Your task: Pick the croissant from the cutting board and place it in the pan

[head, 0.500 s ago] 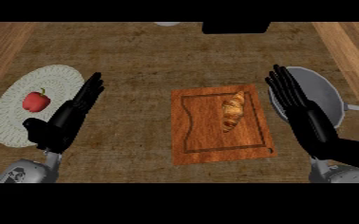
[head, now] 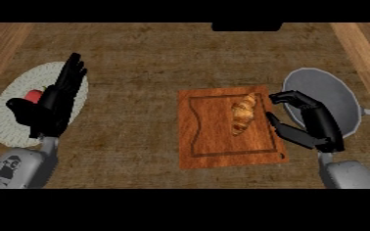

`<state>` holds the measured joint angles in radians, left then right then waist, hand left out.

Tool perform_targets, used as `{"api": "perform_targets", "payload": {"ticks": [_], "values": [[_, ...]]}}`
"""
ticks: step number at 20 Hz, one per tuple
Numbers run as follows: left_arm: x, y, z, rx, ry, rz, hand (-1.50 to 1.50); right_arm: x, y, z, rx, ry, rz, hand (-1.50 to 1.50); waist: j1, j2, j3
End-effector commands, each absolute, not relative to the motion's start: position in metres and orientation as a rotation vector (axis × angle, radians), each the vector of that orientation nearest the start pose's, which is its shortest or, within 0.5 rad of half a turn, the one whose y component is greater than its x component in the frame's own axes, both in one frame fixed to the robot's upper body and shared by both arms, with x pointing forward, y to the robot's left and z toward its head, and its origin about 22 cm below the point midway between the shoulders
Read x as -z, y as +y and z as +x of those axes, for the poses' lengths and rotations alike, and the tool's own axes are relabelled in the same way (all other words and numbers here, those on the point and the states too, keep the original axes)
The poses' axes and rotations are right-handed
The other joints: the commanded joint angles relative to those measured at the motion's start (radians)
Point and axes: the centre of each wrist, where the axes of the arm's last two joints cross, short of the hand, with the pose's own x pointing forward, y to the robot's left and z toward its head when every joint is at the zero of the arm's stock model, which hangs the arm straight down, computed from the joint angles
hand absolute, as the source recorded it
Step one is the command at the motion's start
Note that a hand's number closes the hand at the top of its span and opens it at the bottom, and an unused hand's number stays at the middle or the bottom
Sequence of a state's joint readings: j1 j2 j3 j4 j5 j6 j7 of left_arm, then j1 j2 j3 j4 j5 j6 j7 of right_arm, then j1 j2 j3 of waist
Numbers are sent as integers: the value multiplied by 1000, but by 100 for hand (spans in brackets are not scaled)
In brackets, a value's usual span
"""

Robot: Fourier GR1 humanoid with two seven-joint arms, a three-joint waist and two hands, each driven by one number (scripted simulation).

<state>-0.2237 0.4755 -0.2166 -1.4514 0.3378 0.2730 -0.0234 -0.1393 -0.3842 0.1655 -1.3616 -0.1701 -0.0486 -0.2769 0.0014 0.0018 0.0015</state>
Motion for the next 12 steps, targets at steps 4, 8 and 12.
{"api": "perform_targets", "payload": {"ticks": [4,8,12], "values": [[-60,286,302,42,-1627,235,0,1,-328,229,-366,-1832,-582,-150,-37,-7,-3],[-50,277,288,41,-1604,219,0,-51,-349,216,-500,-1758,-607,-150,-18,-7,-3],[-49,276,297,50,-1617,222,0,-101,-350,224,-734,-1611,-674,-150,-18,-5,-5]]}}
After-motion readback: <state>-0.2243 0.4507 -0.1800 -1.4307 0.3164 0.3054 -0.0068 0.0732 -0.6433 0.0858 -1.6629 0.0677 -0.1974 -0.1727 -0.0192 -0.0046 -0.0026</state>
